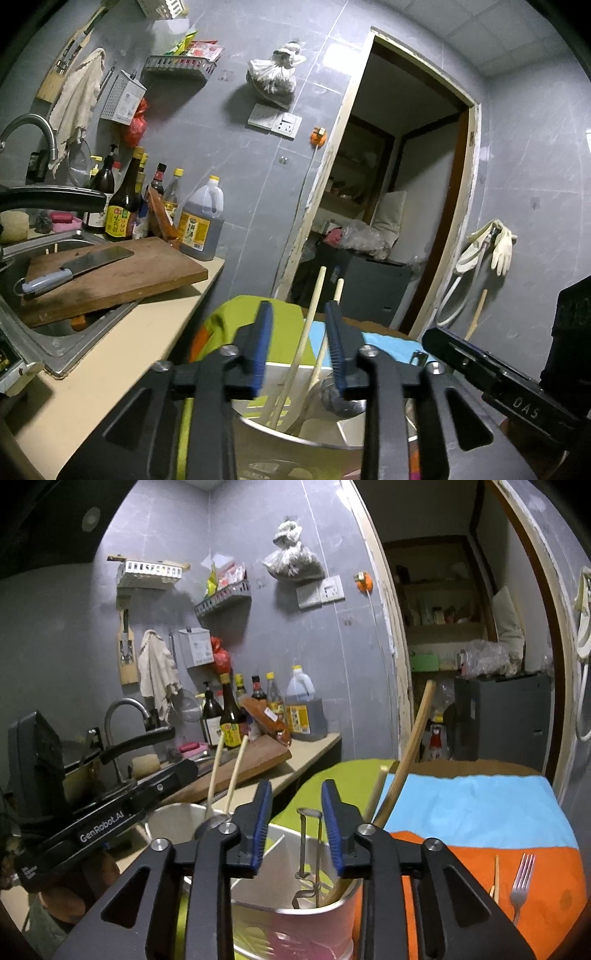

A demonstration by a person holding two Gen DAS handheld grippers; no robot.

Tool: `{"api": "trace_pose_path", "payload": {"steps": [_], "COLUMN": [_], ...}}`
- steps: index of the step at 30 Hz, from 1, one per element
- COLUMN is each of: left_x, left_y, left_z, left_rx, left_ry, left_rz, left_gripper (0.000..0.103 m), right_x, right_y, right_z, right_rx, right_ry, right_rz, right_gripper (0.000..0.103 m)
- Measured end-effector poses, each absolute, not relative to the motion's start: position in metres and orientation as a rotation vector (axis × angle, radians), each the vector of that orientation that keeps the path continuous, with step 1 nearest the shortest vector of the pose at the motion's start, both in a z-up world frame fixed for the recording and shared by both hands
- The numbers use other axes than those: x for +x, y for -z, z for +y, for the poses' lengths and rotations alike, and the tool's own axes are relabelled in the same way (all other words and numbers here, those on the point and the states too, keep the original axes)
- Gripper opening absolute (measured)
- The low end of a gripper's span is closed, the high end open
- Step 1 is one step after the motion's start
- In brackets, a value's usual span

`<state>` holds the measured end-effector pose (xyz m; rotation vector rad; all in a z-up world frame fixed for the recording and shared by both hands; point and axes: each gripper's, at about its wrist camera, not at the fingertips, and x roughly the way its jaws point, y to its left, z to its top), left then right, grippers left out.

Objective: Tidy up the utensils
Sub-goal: 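Open both tools to drop the chopstick and wire utensil into the basket, then move both empty tools back over the chopsticks and fork on the cloth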

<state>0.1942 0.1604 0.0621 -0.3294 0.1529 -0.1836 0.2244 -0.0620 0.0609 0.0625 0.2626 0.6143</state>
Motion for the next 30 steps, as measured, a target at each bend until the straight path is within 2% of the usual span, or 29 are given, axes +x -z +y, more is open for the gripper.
{"api": "trace_pose_path", "payload": {"steps": [4, 6, 8, 10, 12, 13, 18, 23, 30], "left_x": [0.191, 0.190, 0.186, 0.182, 0.177, 0.175, 0.160, 0.145, 0.132], "left_y": [-0.066, -0.069, -0.071, -0.074, -0.077, -0.079, -0.088, -0.097, -0.102], "left_z": [0.162, 0.161, 0.159, 0.155, 0.150, 0.148, 0.137, 0.123, 0.093], "left_rx": [-0.337, -0.335, -0.332, -0.329, -0.321, -0.319, -0.325, -0.319, -0.308], "left_ry": [0.176, 0.178, 0.182, 0.186, 0.195, 0.198, 0.217, 0.243, 0.310], "left_rz": [0.135, 0.124, 0.108, 0.096, 0.079, 0.070, 0.026, 0.005, 0.022], "left_gripper": [0.039, 0.045, 0.053, 0.063, 0.070, 0.077, 0.092, 0.095, 0.097], "right_x": [0.217, 0.213, 0.209, 0.205, 0.200, 0.198, 0.189, 0.181, 0.170], "right_y": [-0.070, -0.075, -0.079, -0.083, -0.087, -0.088, -0.097, -0.102, -0.100], "right_z": [-0.065, -0.071, -0.079, -0.083, -0.091, -0.095, -0.120, -0.145, -0.181], "right_rx": [0.041, 0.048, 0.066, 0.060, 0.066, 0.074, 0.099, 0.114, 0.098], "right_ry": [-0.589, -0.577, -0.582, -0.565, -0.550, -0.551, -0.525, -0.479, -0.380], "right_rz": [0.215, 0.191, 0.171, 0.160, 0.142, 0.137, 0.116, 0.097, 0.105], "right_gripper": [0.034, 0.050, 0.051, 0.059, 0.071, 0.073, 0.087, 0.103, 0.103]}}
